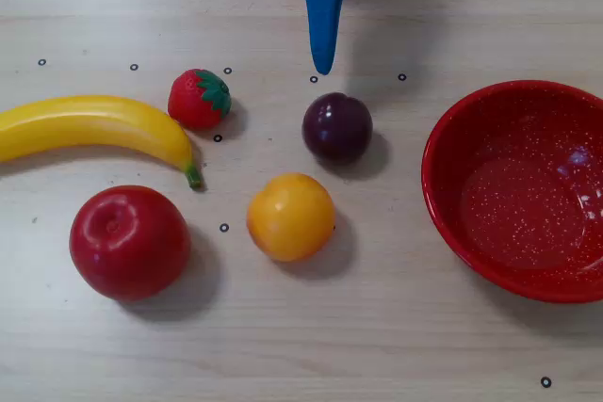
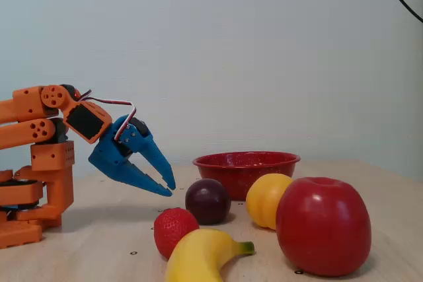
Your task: Put the banana in the red bowl.
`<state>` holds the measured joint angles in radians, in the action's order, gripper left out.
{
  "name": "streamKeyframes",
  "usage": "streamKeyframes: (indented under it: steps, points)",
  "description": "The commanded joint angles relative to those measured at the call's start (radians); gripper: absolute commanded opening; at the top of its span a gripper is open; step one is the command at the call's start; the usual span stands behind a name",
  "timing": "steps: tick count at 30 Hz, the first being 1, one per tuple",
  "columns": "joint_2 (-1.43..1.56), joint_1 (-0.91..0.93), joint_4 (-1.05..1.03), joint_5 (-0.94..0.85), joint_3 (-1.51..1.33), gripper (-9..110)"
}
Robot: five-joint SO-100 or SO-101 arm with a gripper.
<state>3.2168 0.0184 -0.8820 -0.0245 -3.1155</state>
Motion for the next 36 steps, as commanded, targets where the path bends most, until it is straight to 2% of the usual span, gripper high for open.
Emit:
streamKeyframes:
  steps: [1,23,36]
  points:
    - [0.012,0.003,0.003,-0.003,-0.003,0]
    - [0.003,-0.009,-0.005,0.028,0.006,0]
    - [-0.242,-0.028,-0.069,0.063,0.229,0]
